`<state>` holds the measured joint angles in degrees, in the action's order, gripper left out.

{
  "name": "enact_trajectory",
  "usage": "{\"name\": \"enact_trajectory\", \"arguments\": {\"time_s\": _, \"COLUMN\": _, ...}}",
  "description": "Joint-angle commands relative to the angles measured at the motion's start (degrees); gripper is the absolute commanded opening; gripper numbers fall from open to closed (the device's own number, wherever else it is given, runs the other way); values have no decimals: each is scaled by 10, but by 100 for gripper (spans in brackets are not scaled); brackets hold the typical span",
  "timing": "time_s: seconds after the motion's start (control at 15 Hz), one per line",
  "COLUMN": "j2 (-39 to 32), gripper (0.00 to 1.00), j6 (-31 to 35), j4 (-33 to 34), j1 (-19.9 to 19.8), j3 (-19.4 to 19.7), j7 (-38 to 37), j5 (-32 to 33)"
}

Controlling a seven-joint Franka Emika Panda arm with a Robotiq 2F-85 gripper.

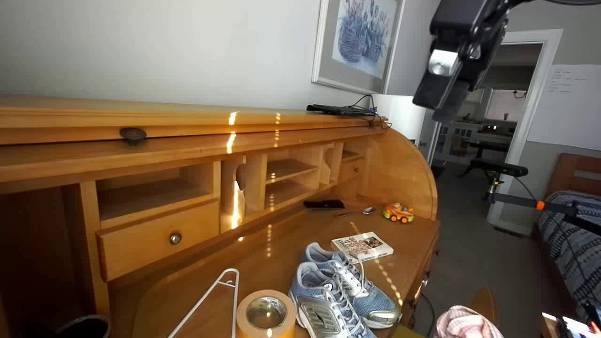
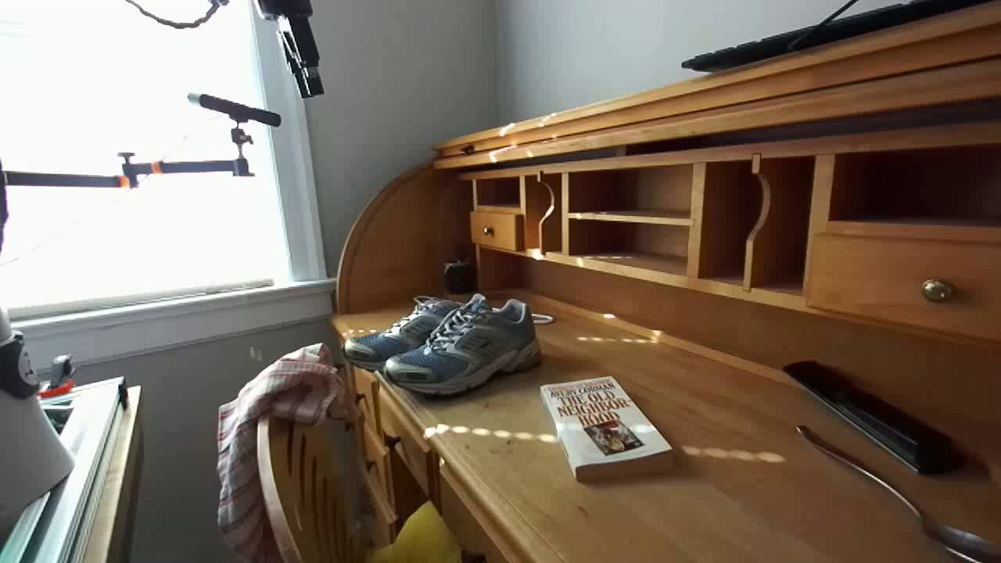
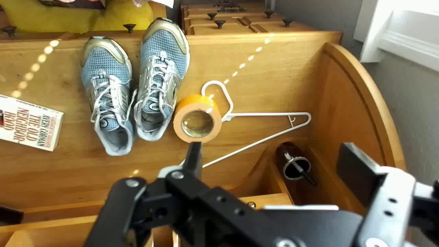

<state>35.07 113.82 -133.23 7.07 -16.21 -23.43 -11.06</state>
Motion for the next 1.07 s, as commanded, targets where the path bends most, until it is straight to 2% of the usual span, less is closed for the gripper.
{"name": "enact_trajectory", "arguments": {"time_s": 0.0, "j2": -1, "gripper": 100, "j6": -1, "j4": 1, "j1": 2, "j3": 2, "j7": -1, "j5": 2}}
{"name": "enact_trajectory", "arguments": {"time_s": 0.67, "j2": -1, "gripper": 100, "j6": -1, "j4": 1, "j1": 2, "j3": 2, "j7": -1, "j5": 2}}
{"name": "enact_trajectory", "arguments": {"time_s": 1.0, "j2": 21, "gripper": 100, "j6": 45, "j4": -10, "j1": -61, "j3": 29, "j7": -23, "j5": 61}}
